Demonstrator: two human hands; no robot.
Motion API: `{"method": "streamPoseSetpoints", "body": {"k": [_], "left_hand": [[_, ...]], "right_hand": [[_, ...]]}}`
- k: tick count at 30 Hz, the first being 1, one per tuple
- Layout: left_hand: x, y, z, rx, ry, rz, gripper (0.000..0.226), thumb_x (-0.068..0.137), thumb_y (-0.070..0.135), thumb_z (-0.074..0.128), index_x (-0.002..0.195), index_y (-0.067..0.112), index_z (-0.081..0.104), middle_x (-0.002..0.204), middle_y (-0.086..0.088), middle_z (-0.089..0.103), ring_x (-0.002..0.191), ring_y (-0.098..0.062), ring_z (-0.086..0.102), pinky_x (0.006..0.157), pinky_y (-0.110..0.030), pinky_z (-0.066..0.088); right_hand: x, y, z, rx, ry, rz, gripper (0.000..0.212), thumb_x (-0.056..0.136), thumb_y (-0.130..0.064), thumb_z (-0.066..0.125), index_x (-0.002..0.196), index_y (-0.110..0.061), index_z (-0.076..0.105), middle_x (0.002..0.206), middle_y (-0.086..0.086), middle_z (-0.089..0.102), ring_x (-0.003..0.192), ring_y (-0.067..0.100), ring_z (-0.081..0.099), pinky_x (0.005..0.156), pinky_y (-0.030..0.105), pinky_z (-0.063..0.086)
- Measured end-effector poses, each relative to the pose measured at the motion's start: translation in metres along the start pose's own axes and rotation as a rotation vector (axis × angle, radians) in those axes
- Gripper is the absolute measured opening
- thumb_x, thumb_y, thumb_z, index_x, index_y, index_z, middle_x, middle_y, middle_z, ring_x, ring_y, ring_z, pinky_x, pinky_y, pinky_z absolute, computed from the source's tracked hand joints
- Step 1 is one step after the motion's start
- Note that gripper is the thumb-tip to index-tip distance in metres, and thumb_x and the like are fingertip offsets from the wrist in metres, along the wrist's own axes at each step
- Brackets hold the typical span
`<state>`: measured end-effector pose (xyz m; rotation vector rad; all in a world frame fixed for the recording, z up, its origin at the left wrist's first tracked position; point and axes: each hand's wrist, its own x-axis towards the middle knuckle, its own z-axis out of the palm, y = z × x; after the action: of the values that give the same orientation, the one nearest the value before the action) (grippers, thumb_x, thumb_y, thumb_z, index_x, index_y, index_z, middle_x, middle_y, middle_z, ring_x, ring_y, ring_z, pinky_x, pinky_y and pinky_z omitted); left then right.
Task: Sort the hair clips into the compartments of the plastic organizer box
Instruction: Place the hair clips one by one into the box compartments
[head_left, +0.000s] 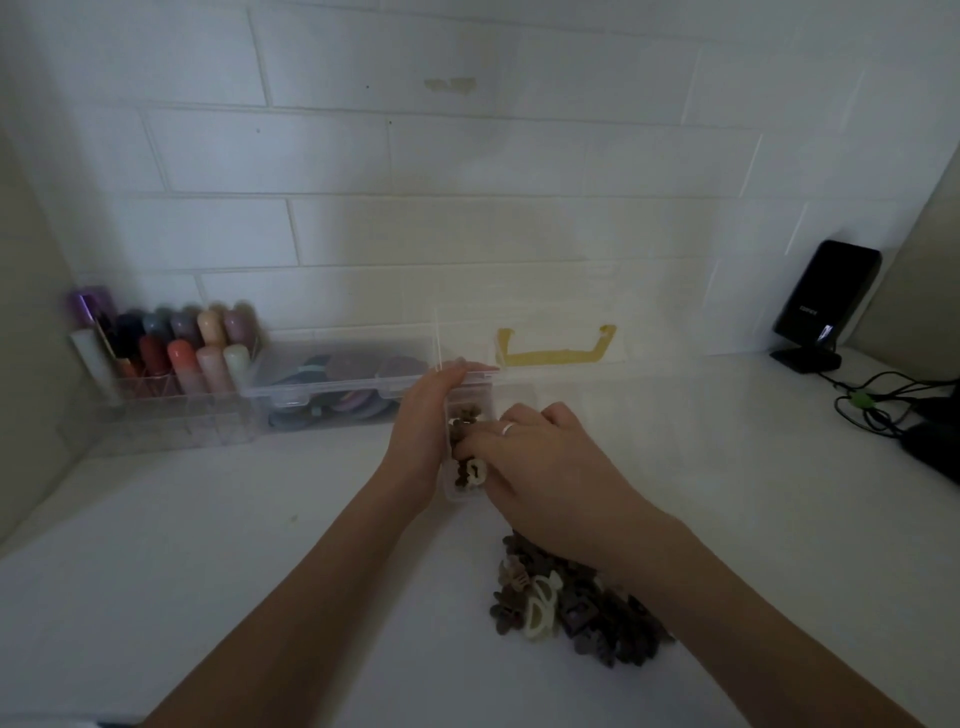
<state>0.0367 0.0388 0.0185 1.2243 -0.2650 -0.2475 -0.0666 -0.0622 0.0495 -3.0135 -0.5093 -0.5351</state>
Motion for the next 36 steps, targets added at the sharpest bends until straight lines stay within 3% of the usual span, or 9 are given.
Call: {"method": "streamPoseSetpoints", "body": {"k": [4,8,13,19,22,25,27,32,36], "left_hand": [[0.000,0.000,-0.004,0.054,0.024,0.035,0.046,0.069,0.053,0.059,0.095,0.017,0.072,0.108,-0.015,0.067,0.107,-0.033,0.060,0.100,-0.049,0.043],[-0.002,0.003,-0.003,0.045,0.092,-0.047,0.048,0.075,0.053,0.056,0.101,0.015,0.068,0.103,-0.015,0.067,0.095,-0.032,0.063,0.093,-0.049,0.046],[-0.001,0.005,-0.003,0.007,0.114,-0.033,0.033,0.089,0.039,0.049,0.100,0.013,0.066,0.098,-0.015,0.067,0.089,-0.029,0.063,0.081,-0.039,0.049],[-0.004,0.006,-0.003,-0.011,0.090,-0.045,0.033,0.088,0.038,0.049,0.100,0.012,0.067,0.099,-0.016,0.066,0.088,-0.029,0.062,0.082,-0.041,0.048],[-0.003,0.006,-0.002,-0.015,0.074,-0.034,0.036,0.082,0.042,0.053,0.098,0.012,0.067,0.094,-0.016,0.064,0.084,-0.030,0.060,0.074,-0.037,0.048],[-0.003,0.006,-0.002,-0.043,0.048,-0.019,0.031,0.084,0.039,0.050,0.090,0.013,0.067,0.085,-0.016,0.060,0.077,-0.030,0.057,0.067,-0.034,0.046],[-0.004,0.005,-0.003,-0.020,0.039,0.014,0.037,0.079,0.043,0.053,0.091,0.013,0.069,0.092,-0.020,0.062,0.084,-0.032,0.059,0.074,-0.040,0.048],[-0.009,0.004,0.001,0.033,0.022,0.121,0.030,0.081,0.038,0.049,0.084,0.016,0.070,0.086,-0.011,0.063,0.084,-0.025,0.058,0.075,-0.037,0.045],[-0.009,0.001,0.006,-0.015,-0.036,0.119,0.030,0.090,0.025,0.042,0.085,0.013,0.069,0.090,-0.016,0.062,0.086,-0.028,0.058,0.067,-0.028,0.048]], "right_hand": [[-0.001,0.008,-0.038,0.290,0.048,0.065,0.025,0.089,-0.016,0.050,0.104,-0.029,0.066,0.088,-0.015,0.067,0.078,0.002,0.056,0.074,0.028,0.046],[-0.010,0.019,-0.062,0.345,-0.342,0.107,0.013,0.089,-0.032,0.059,0.094,-0.033,0.071,0.055,-0.014,0.063,0.045,-0.005,0.053,0.051,0.012,0.036],[-0.010,0.011,-0.040,0.082,-0.501,0.082,0.022,0.089,-0.037,0.059,0.109,-0.044,0.066,0.078,-0.020,0.042,0.084,0.005,0.055,0.069,0.021,0.038],[-0.008,0.013,-0.028,0.177,-0.469,0.033,0.011,0.085,-0.033,0.064,0.092,-0.033,0.071,0.061,-0.015,0.045,0.055,0.001,0.042,0.050,0.018,0.032],[-0.006,0.016,-0.030,0.356,-0.359,0.047,0.007,0.081,-0.031,0.069,0.086,-0.028,0.073,0.060,-0.012,0.053,0.052,0.003,0.047,0.052,0.018,0.039],[-0.002,0.017,-0.028,0.607,-0.088,0.109,0.002,0.078,-0.021,0.073,0.079,-0.021,0.072,0.063,-0.009,0.061,0.054,0.003,0.051,0.055,0.020,0.045],[-0.001,0.014,-0.023,0.637,0.103,0.128,0.005,0.078,-0.018,0.071,0.079,-0.022,0.069,0.069,-0.006,0.064,0.060,0.008,0.055,0.061,0.028,0.051],[0.000,0.000,-0.008,0.338,0.306,0.075,0.006,0.080,-0.020,0.064,0.082,-0.025,0.063,0.073,-0.014,0.058,0.072,0.007,0.052,0.057,0.026,0.048],[0.003,-0.004,0.004,-0.045,0.322,0.018,0.013,0.069,-0.012,0.073,0.071,-0.017,0.061,0.078,0.000,0.061,0.073,0.019,0.053,0.049,0.025,0.032]]}}
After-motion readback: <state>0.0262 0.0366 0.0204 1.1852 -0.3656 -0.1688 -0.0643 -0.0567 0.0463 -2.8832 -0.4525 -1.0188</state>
